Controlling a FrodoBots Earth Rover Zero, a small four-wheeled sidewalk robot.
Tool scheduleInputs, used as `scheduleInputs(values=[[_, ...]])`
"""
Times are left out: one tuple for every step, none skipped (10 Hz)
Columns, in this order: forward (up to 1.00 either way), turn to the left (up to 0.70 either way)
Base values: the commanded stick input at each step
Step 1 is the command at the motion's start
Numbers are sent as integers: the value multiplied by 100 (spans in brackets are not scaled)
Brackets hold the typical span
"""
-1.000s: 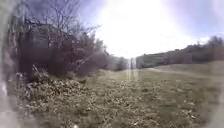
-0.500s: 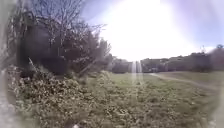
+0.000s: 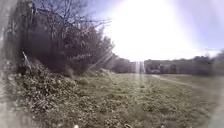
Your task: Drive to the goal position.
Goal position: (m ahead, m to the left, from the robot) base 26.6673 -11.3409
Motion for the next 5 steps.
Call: scheduleInputs(values=[[70, -11], [70, -26], [70, -35], [70, -35], [70, -35]])
